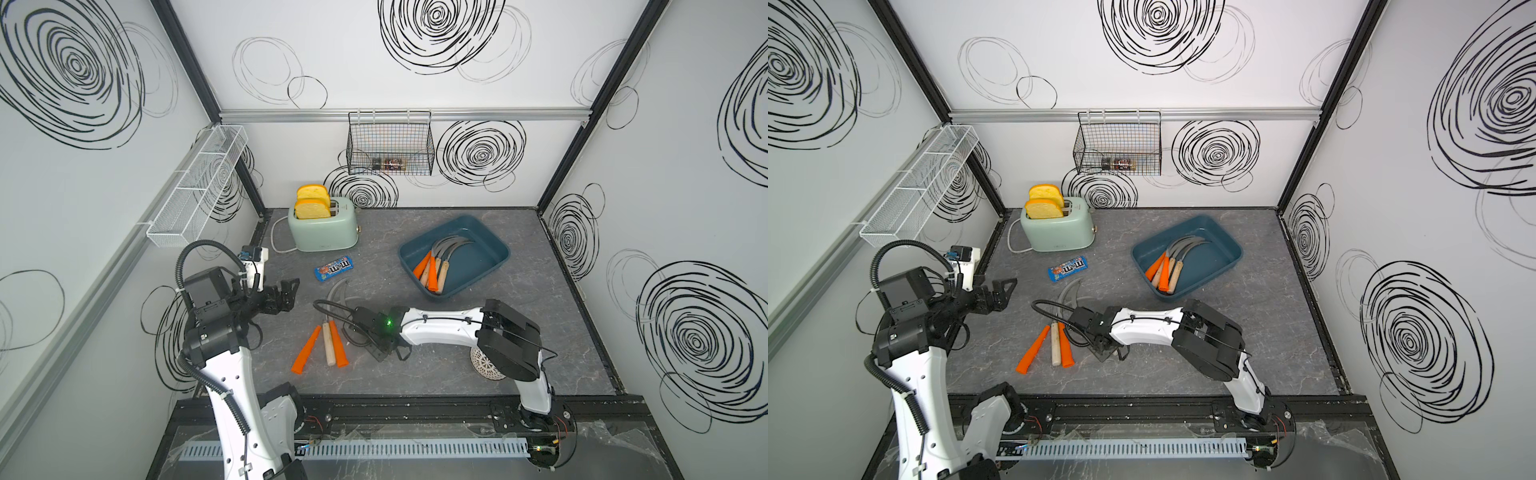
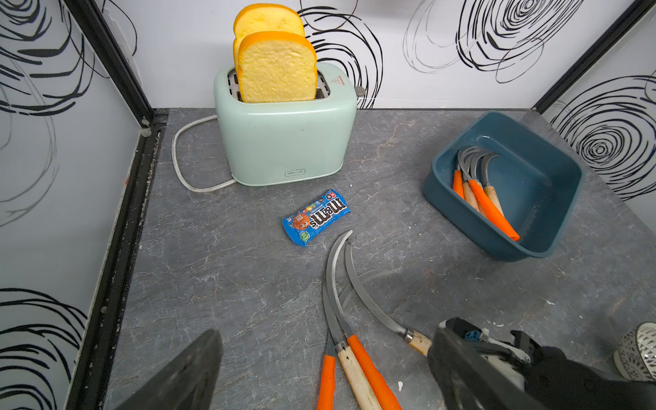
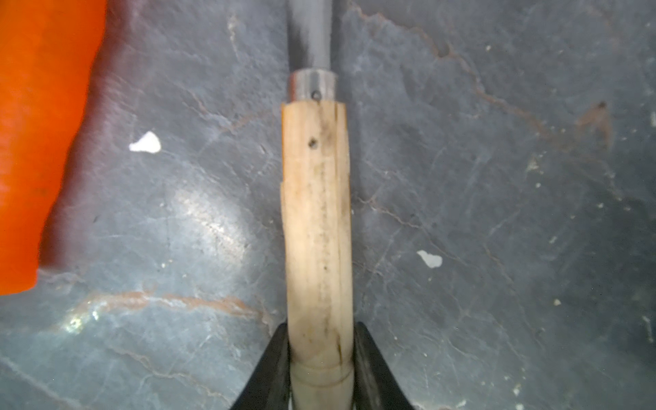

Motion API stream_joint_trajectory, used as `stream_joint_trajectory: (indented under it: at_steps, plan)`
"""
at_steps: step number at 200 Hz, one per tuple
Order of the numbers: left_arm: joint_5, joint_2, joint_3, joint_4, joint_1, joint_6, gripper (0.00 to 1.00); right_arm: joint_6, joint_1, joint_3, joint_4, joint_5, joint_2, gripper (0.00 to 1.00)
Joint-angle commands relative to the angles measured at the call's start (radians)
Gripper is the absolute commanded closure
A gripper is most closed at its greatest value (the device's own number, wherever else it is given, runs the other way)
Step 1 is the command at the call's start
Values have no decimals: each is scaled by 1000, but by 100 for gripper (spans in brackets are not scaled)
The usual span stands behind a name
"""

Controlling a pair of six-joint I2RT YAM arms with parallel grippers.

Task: Put small sickles into storage boxes
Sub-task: Pick up the sickle at the center of the board.

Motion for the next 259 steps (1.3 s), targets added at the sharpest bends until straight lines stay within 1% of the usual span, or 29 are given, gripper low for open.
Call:
stream_joint_trajectory:
  at_steps: [1,26,56,70,84,97,104,122,150,213,231,259]
  plan:
    - [13,-1,39,-2,10,10,4,-15,0,-28,-52,16,-14,71]
    - [8,-4,40,-5,11,10,4,-20,2,-33,-45,19,-20,71]
    - [4,-9,33,7,11,10,4,-37,2,-31,-45,30,-22,80]
    - [6,-3,36,9,11,2,4,-60,6,-37,-39,13,-23,82]
    - [7,-3,37,10,11,-1,4,-64,8,-37,-43,20,-19,88]
    - [4,-7,33,15,11,-3,4,-68,8,-38,-39,20,-17,91]
    - [3,-9,32,18,11,-4,4,-69,9,-40,-36,17,-17,94]
    - [-2,-9,35,22,11,-8,4,-68,6,-42,-33,17,-17,95]
    - [-2,-1,48,28,11,-18,4,-70,5,-51,-26,21,-32,100]
    - [3,22,41,88,9,-69,4,-63,-16,-99,-20,16,-133,100]
    - [-11,31,37,98,7,-83,4,-48,-25,-109,-26,18,-155,100]
    - [-19,34,29,107,6,-79,4,-48,-36,-131,-15,0,-193,100]
